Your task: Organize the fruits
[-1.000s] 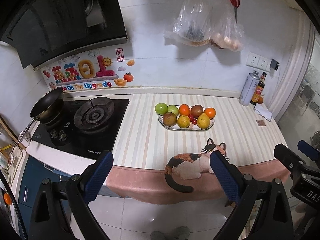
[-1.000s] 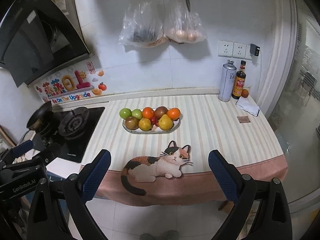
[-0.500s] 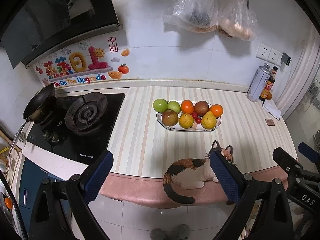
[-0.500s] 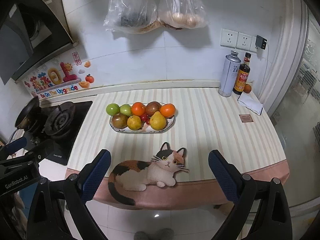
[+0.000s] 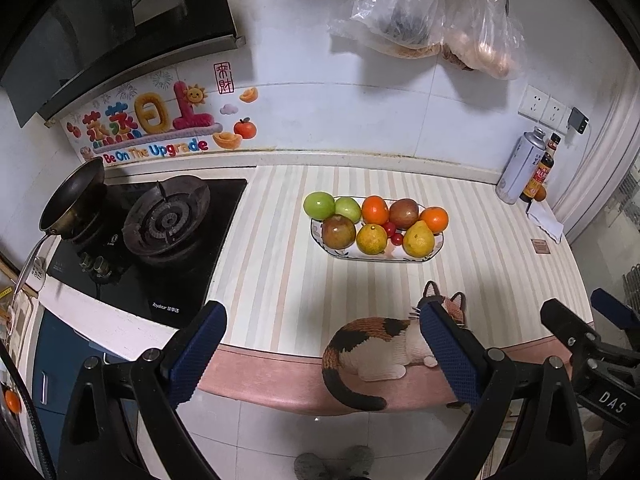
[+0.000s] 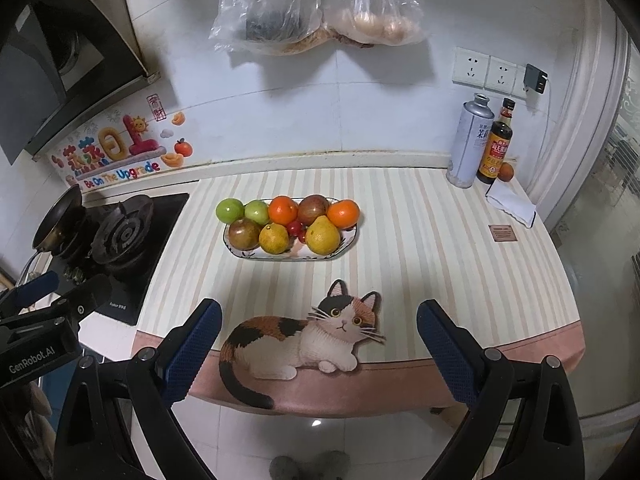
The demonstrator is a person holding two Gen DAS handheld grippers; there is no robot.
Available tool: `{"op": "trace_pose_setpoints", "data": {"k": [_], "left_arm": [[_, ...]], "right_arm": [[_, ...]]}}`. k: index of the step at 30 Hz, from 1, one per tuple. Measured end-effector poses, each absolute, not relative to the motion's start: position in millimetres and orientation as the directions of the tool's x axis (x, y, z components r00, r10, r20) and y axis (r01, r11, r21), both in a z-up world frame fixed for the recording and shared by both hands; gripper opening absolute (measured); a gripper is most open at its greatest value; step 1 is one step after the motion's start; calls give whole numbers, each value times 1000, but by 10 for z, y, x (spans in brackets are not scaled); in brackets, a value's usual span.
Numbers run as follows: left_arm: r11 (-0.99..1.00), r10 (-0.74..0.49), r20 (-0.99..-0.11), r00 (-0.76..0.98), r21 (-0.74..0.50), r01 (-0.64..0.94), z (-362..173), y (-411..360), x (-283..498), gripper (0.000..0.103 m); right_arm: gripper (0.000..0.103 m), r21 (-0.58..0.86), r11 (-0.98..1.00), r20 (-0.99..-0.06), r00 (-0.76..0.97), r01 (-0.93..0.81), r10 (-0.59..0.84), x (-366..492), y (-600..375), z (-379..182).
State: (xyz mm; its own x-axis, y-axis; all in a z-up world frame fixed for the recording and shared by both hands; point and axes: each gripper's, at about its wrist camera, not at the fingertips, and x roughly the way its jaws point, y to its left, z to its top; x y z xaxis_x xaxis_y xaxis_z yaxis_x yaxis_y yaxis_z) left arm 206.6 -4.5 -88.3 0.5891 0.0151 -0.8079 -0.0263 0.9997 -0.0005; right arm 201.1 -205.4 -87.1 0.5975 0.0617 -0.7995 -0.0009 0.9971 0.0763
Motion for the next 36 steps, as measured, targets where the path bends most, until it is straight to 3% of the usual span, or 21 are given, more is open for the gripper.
{"op": "trace_pose_setpoints", "data": {"k": [36], "left_arm": [[1000, 8, -835, 549, 0, -15, -856, -57, 1977, 99]], "right_arm": [[100, 63, 998, -823, 565, -27, 68, 1892, -2002, -776]]}}
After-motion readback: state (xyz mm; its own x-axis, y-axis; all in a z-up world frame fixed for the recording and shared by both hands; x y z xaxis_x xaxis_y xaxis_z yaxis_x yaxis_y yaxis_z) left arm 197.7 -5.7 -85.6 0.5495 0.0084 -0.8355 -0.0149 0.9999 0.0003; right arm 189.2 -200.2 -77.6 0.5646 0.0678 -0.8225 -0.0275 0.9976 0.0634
